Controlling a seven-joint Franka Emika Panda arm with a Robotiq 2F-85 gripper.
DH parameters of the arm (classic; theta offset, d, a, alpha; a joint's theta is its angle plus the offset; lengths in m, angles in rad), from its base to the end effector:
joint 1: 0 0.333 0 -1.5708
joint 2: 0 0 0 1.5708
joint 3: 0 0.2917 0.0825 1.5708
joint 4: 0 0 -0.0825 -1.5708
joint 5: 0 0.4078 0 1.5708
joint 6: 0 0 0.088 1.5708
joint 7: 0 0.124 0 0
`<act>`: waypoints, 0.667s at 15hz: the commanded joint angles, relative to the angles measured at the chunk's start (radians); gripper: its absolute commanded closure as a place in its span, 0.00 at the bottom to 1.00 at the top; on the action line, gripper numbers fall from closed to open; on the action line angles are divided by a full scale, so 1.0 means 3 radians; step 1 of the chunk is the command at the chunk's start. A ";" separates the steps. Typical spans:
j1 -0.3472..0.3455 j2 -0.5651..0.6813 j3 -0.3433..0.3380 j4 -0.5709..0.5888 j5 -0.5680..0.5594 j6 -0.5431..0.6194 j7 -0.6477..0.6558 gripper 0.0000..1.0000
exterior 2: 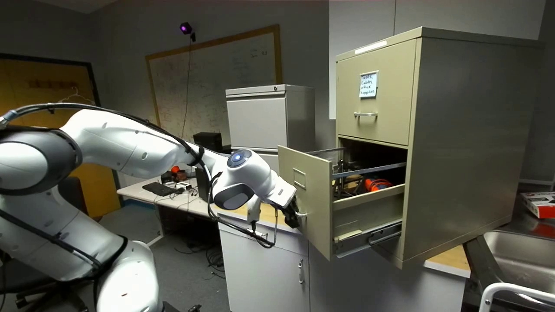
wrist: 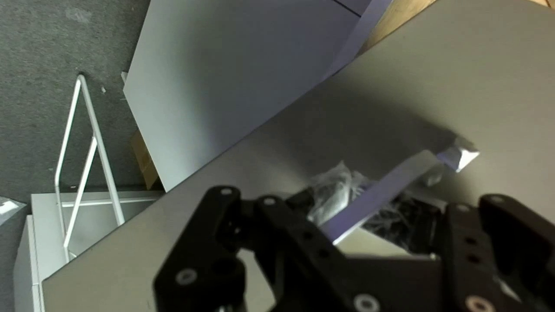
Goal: Open the bottom drawer of the cabinet at the right
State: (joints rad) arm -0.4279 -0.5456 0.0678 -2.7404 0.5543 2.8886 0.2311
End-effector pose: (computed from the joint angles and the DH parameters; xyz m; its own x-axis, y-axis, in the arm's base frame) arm 0.4014 -0.1834 0.4087 0.3112 -0.8457 0.4335 -0.6894 -0.5149 -0.5095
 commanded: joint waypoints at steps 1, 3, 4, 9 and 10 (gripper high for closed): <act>-0.0392 -0.0246 0.0341 0.0258 -0.0533 -0.0577 0.0144 0.64; -0.0393 -0.0222 0.0356 0.0247 -0.0534 -0.0524 0.0158 0.64; -0.0389 -0.0223 0.0355 0.0247 -0.0529 -0.0524 0.0155 0.64; -0.0383 -0.0231 0.0368 0.0236 -0.0482 -0.0490 0.0123 0.64; -0.0376 -0.0227 0.0365 0.0238 -0.0477 -0.0487 0.0120 0.64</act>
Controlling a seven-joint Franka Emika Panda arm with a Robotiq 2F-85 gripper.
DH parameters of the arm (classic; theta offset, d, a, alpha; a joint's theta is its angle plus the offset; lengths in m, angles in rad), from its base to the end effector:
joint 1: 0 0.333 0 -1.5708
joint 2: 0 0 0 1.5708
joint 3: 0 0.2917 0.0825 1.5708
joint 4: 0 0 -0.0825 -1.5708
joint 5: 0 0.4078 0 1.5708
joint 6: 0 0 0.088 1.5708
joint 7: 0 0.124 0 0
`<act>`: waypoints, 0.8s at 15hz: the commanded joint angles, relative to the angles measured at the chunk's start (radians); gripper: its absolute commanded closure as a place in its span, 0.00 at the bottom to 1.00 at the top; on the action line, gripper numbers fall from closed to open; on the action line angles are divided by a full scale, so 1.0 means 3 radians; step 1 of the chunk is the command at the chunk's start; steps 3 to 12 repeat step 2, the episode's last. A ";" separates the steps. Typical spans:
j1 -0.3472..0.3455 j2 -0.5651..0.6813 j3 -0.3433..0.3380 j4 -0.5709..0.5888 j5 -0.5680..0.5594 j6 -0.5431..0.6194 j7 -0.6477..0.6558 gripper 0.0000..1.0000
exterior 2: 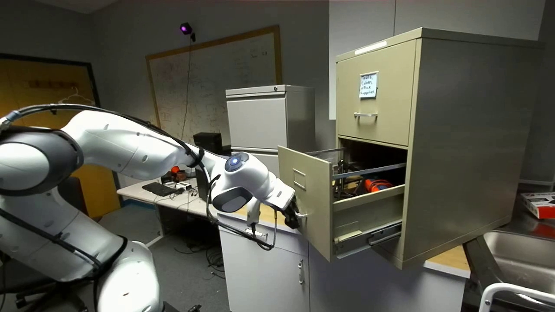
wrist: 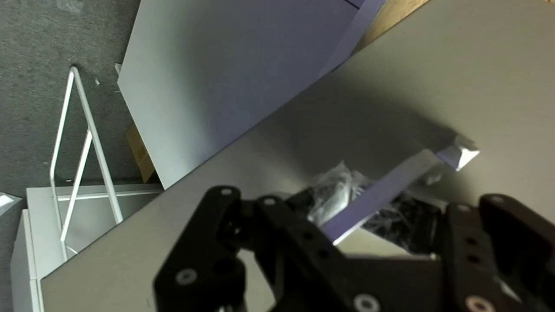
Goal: Open the bottom drawer of the cabinet at the right
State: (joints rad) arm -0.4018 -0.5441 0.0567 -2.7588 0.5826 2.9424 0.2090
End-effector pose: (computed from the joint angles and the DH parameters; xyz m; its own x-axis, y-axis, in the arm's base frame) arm 0.3994 -0.1812 0.4049 0.2943 -0.8416 0.4528 -0.6793 -0.5175 -0.5204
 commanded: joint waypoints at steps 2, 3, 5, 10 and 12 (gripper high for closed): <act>-0.0475 -0.0218 0.0419 0.0293 -0.0583 -0.0652 0.0215 0.64; -0.0475 -0.0218 0.0419 0.0293 -0.0583 -0.0652 0.0215 0.64; -0.0475 -0.0218 0.0419 0.0293 -0.0583 -0.0652 0.0215 0.64; -0.0475 -0.0218 0.0419 0.0293 -0.0583 -0.0652 0.0215 0.64; -0.0475 -0.0218 0.0419 0.0293 -0.0583 -0.0652 0.0215 0.64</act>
